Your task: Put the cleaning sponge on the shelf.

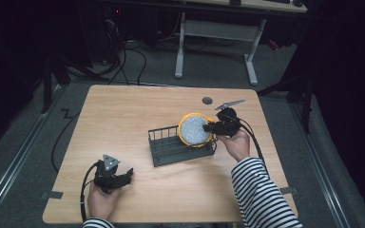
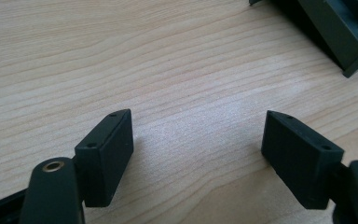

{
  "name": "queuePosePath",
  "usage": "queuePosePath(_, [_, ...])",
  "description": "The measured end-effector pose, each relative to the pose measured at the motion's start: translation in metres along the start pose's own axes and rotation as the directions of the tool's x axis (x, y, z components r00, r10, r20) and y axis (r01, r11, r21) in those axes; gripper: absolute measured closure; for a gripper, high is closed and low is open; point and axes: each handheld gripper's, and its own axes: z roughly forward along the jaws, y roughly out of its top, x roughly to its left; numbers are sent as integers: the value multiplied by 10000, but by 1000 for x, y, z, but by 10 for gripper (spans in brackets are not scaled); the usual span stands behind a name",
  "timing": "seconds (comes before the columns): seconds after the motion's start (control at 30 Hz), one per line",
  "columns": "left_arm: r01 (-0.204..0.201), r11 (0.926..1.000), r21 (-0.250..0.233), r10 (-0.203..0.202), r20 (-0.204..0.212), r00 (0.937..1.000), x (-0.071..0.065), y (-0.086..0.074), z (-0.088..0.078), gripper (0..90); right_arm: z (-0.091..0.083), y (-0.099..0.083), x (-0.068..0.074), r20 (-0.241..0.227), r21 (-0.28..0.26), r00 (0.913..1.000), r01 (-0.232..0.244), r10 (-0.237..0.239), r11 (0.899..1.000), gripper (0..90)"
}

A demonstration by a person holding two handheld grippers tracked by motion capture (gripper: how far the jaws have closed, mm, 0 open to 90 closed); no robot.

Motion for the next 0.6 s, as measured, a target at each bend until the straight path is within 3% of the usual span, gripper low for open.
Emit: queuePosePath(0.6, [4,10000,-14,-4,6,10000,0,0,0,255,6,-4,2,-45,503,9999,128,-126,9987,738])
